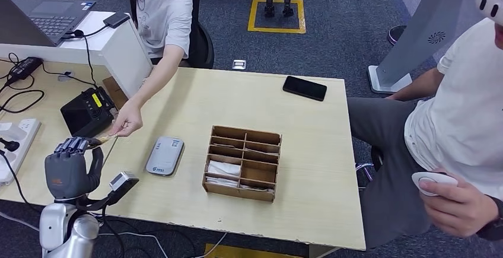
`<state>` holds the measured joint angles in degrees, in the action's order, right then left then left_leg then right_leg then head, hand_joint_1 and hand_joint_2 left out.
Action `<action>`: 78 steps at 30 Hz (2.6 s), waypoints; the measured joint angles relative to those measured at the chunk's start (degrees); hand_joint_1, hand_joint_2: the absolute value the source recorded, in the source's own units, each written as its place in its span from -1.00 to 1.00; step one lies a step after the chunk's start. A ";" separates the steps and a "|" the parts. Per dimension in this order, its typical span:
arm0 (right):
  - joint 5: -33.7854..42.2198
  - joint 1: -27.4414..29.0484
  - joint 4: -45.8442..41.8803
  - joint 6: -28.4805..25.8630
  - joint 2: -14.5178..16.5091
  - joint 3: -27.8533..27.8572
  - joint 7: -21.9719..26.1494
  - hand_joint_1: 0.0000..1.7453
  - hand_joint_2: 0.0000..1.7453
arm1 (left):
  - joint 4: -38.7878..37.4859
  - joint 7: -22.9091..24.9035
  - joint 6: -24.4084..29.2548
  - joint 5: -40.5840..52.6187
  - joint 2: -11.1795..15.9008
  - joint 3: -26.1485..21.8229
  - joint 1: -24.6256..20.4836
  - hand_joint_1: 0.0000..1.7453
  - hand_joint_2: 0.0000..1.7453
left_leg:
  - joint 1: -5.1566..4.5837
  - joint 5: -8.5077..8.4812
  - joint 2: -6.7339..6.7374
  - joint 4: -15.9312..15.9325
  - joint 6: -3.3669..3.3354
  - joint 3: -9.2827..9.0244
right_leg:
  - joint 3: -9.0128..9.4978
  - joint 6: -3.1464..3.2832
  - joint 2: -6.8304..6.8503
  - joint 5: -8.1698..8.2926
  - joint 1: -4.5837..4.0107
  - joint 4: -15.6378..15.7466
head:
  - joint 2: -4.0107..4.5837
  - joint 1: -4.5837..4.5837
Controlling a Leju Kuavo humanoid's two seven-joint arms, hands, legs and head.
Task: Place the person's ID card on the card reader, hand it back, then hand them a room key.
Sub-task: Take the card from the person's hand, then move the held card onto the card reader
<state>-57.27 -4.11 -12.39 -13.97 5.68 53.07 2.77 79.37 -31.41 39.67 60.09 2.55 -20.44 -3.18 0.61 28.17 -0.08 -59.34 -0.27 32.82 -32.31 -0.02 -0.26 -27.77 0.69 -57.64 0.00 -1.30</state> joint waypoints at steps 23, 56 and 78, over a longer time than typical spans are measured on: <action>-0.90 -0.22 0.00 -0.27 0.59 2.38 -0.04 -1.00 1.00 | 1.85 10.34 -32.50 -45.42 1.34 8.54 0.42 1.00 1.00 | -0.01 -0.01 0.00 -0.02 0.00 -0.01 | -0.01 -0.01 -0.01 0.01 0.00 0.00 | 0.00 0.01; -4.10 -0.62 0.02 0.02 1.43 3.30 -0.32 -1.00 1.00 | -19.51 14.24 -19.66 -39.82 -6.93 18.74 -11.34 1.00 1.00 | -0.02 -0.01 0.01 -0.06 0.00 0.00 | -0.02 -0.03 -0.03 0.05 0.01 0.00 | 0.00 0.00; -6.29 -0.61 0.04 1.03 1.43 3.28 -0.55 -1.00 1.00 | -27.92 12.20 -17.52 -38.74 -3.79 13.82 -15.31 1.00 1.00 | 0.00 -0.02 0.00 -0.05 0.01 0.02 | -0.02 -0.03 -0.02 0.04 0.00 -0.01 | 0.00 0.01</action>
<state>-63.55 -4.72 -12.35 -12.94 7.11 56.35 2.22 51.45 -19.21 22.15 21.35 -1.24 -6.62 -18.49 0.61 28.15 -0.08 -59.38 -0.26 32.84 -32.34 -0.04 -0.28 -27.73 0.69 -57.66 0.00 -1.29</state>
